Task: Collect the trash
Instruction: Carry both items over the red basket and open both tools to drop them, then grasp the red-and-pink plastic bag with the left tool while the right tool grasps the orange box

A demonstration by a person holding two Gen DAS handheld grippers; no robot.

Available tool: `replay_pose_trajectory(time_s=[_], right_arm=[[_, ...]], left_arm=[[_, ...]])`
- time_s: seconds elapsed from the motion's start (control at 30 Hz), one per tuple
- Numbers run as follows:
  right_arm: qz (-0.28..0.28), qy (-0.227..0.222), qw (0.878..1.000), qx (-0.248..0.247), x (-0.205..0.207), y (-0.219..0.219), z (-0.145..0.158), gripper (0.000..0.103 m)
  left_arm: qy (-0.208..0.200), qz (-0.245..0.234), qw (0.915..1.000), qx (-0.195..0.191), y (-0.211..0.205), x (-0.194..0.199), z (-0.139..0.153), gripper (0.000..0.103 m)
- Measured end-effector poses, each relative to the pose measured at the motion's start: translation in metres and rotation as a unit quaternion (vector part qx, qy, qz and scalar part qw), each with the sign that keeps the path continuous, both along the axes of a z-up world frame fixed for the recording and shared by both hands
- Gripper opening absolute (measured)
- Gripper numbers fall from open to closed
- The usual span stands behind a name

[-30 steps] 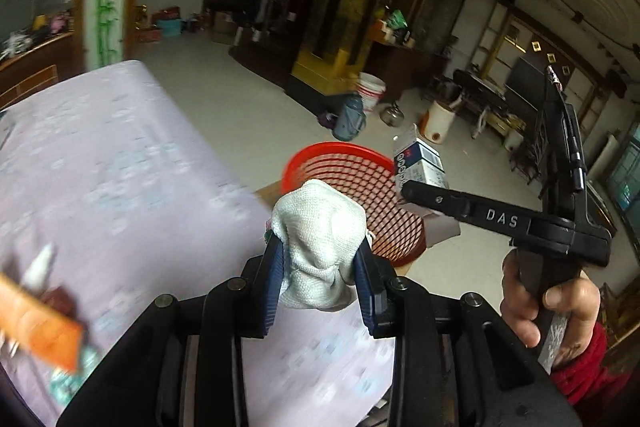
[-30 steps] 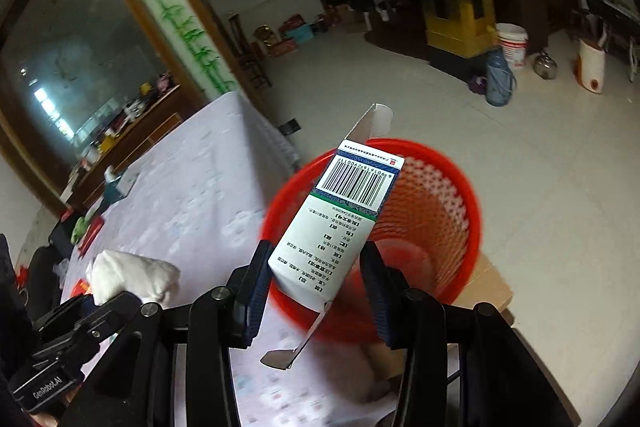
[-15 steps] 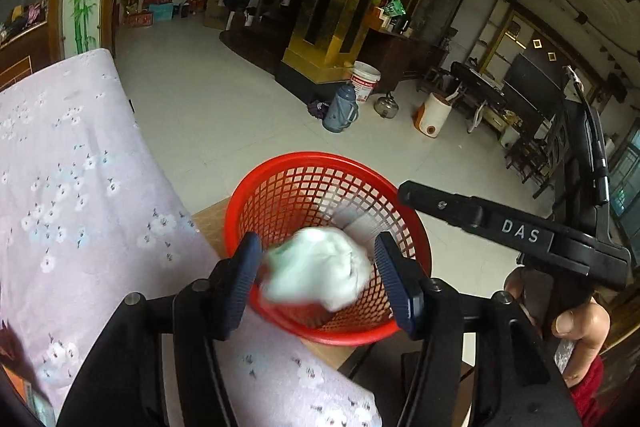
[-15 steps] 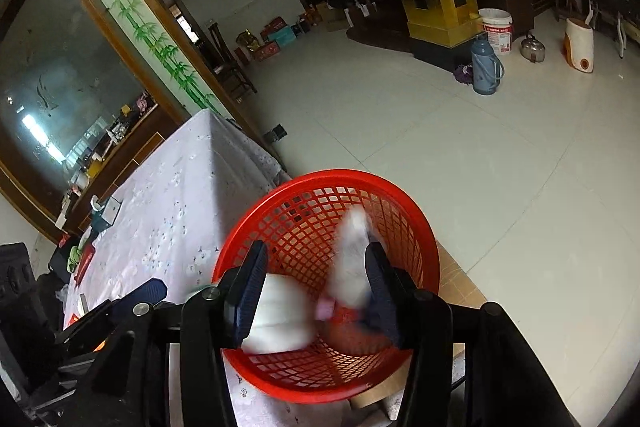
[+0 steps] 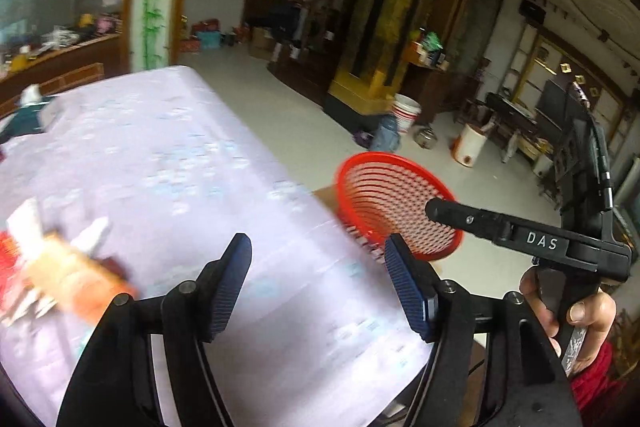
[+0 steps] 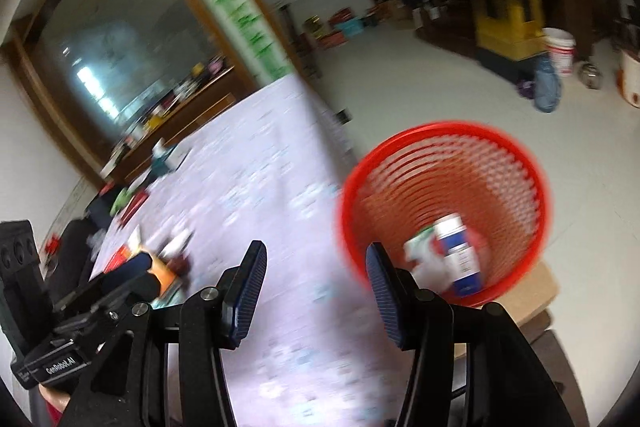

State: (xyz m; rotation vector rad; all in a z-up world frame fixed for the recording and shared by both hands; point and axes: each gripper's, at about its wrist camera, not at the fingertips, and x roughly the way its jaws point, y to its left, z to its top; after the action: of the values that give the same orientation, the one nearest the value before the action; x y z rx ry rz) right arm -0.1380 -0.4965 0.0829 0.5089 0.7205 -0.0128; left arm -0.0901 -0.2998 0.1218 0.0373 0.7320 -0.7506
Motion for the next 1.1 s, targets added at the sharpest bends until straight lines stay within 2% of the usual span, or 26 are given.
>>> replay_pose_trajectory(time_s=[0.2, 0.37, 0.5, 0.6, 0.67, 0.73, 0.87, 0.93, 1.0, 1.07, 1.1], right_arm=[[0.072, 0.019, 0.997, -0.001, 0.024, 0.065, -0.012, 0.056], [0.126, 0.031, 0.991, -0.015, 0.037, 0.113, -0.019, 0.056], [0.164, 0.034, 0.985, -0.032, 0.048, 0.148, -0.021, 0.056], [0.184, 0.035, 0.981, -0.047, 0.055, 0.171, -0.023, 0.056], [0.195, 0.040, 0.979, -0.047, 0.059, 0.181, -0.025, 0.056], [0.204, 0.041, 0.977, -0.044, 0.061, 0.188, -0.025, 0.056], [0.210, 0.044, 0.976, -0.048, 0.061, 0.199, -0.027, 0.056], [0.213, 0.046, 0.975, -0.051, 0.062, 0.202, -0.029, 0.056], [0.213, 0.048, 0.974, -0.055, 0.062, 0.203, -0.028, 0.057], [0.215, 0.047, 0.974, -0.058, 0.064, 0.205, -0.026, 0.057], [0.216, 0.045, 0.973, -0.061, 0.065, 0.206, -0.025, 0.057]], left_arm=[[-0.002, 0.065, 0.9979, 0.006, 0.077, -0.010, -0.002, 0.068], [0.008, 0.148, 0.9890, -0.001, 0.160, -0.009, -0.009, 0.068], [0.018, 0.228, 0.9734, 0.004, 0.229, -0.005, -0.019, 0.068], [0.016, 0.293, 0.9556, 0.027, 0.275, 0.001, -0.028, 0.069], [0.020, 0.319, 0.9470, 0.032, 0.297, 0.006, -0.034, 0.069], [0.030, 0.354, 0.9344, 0.031, 0.322, 0.016, -0.041, 0.069], [0.055, 0.384, 0.9216, 0.021, 0.350, 0.032, -0.057, 0.069], [0.064, 0.379, 0.9230, 0.023, 0.355, 0.045, -0.067, 0.069], [0.080, 0.393, 0.9156, 0.034, 0.356, 0.058, -0.077, 0.069], [0.084, 0.376, 0.9221, 0.037, 0.350, 0.068, -0.083, 0.069], [0.088, 0.377, 0.9208, 0.047, 0.347, 0.073, -0.088, 0.069]])
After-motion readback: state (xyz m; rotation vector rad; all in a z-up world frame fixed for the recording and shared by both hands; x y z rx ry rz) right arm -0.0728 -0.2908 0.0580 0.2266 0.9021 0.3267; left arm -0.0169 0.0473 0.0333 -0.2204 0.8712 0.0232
